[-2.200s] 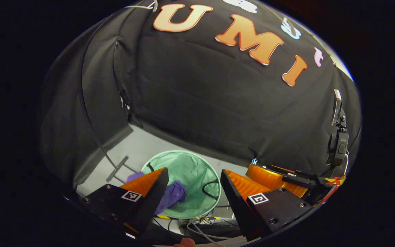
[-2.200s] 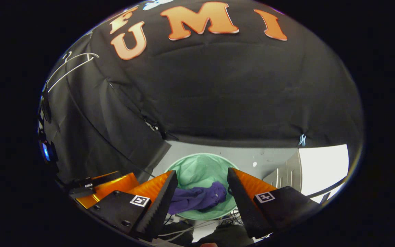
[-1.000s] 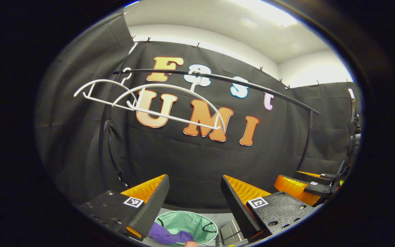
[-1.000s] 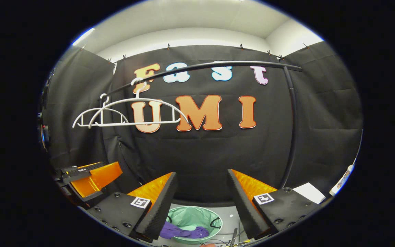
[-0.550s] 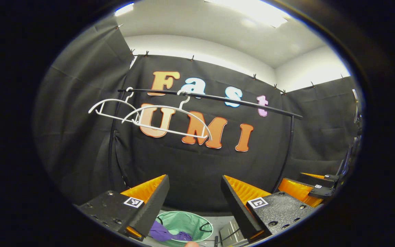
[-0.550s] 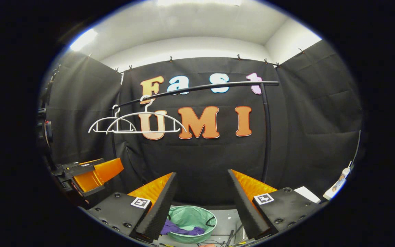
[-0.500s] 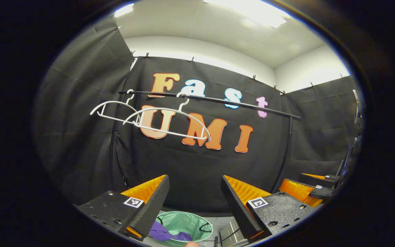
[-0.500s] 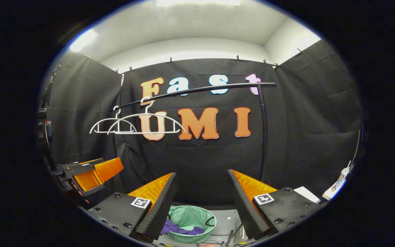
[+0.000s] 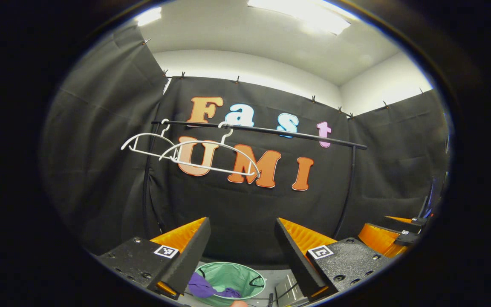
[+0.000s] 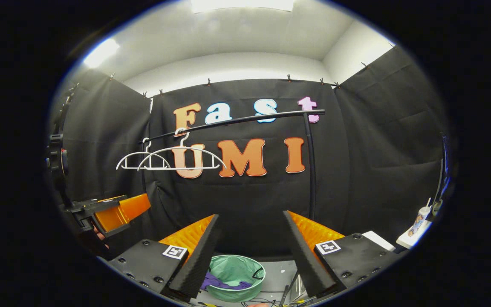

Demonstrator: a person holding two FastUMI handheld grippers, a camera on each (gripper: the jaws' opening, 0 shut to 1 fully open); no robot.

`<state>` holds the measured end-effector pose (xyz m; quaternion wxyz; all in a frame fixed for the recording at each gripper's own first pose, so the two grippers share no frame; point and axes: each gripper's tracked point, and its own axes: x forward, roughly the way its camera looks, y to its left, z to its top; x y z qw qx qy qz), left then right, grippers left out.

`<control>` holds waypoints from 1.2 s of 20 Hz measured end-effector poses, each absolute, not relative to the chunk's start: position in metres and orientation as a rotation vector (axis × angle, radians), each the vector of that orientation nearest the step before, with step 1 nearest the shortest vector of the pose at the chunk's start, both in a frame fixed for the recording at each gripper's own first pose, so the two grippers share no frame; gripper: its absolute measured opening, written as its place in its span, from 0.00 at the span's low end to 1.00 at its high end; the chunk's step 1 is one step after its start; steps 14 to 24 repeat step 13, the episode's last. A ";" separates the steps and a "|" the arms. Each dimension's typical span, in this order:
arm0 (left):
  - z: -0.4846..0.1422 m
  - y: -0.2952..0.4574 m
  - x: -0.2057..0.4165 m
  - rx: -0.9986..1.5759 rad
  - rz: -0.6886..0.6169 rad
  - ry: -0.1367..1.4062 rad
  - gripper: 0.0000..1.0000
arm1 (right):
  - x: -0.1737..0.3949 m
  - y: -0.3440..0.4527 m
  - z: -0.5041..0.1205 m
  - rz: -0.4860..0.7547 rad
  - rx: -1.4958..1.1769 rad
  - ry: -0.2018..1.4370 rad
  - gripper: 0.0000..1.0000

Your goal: Grasp the clothes on the hanger with both hands and then place them into the laundry hamper below.

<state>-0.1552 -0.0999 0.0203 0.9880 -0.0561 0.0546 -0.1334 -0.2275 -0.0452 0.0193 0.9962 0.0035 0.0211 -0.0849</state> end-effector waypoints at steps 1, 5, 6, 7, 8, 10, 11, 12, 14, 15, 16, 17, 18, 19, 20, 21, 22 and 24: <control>0.022 -0.102 -0.157 -0.115 -0.270 0.107 0.92 | -0.230 -0.046 0.019 -0.172 0.009 0.042 0.84; 0.026 -0.105 -0.161 -0.108 -0.279 0.091 0.92 | -0.234 -0.049 0.019 -0.180 0.019 0.039 0.84; 0.026 -0.105 -0.161 -0.104 -0.281 0.086 0.92 | -0.234 -0.049 0.019 -0.182 0.021 0.037 0.84; 0.027 -0.104 -0.162 -0.099 -0.281 0.083 0.92 | -0.235 -0.050 0.019 -0.185 0.023 0.036 0.84; 0.028 -0.103 -0.163 -0.096 -0.280 0.081 0.92 | -0.236 -0.050 0.020 -0.186 0.023 0.036 0.84; 0.028 -0.101 -0.166 -0.101 -0.282 0.079 0.92 | -0.237 -0.049 0.020 -0.189 0.019 0.036 0.84; 0.027 -0.101 -0.168 -0.104 -0.284 0.082 0.92 | -0.237 -0.049 0.019 -0.188 0.019 0.036 0.84; 0.025 -0.100 -0.169 -0.106 -0.284 0.085 0.92 | -0.237 -0.048 0.018 -0.188 0.019 0.039 0.84; 0.025 -0.098 -0.169 -0.106 -0.281 0.088 0.92 | -0.238 -0.047 0.017 -0.188 0.022 0.043 0.84; 0.025 -0.098 -0.169 -0.106 -0.281 0.088 0.92 | -0.238 -0.047 0.017 -0.188 0.022 0.043 0.84; 0.025 -0.098 -0.169 -0.106 -0.281 0.088 0.92 | -0.238 -0.047 0.017 -0.188 0.022 0.043 0.84; 0.025 -0.098 -0.169 -0.106 -0.281 0.088 0.92 | -0.238 -0.047 0.017 -0.188 0.022 0.043 0.84; 0.025 -0.098 -0.169 -0.106 -0.281 0.088 0.92 | -0.238 -0.047 0.017 -0.188 0.022 0.043 0.84; 0.025 -0.098 -0.169 -0.106 -0.281 0.088 0.92 | -0.238 -0.047 0.017 -0.188 0.022 0.043 0.84; 0.025 -0.098 -0.169 -0.106 -0.281 0.088 0.92 | -0.238 -0.047 0.017 -0.188 0.022 0.043 0.84; 0.025 -0.098 -0.169 -0.106 -0.281 0.088 0.92 | -0.238 -0.047 0.017 -0.188 0.022 0.043 0.84; 0.025 -0.098 -0.169 -0.106 -0.281 0.088 0.92 | -0.238 -0.047 0.017 -0.188 0.022 0.043 0.84; 0.025 -0.098 -0.169 -0.106 -0.281 0.088 0.92 | -0.238 -0.047 0.017 -0.188 0.022 0.043 0.84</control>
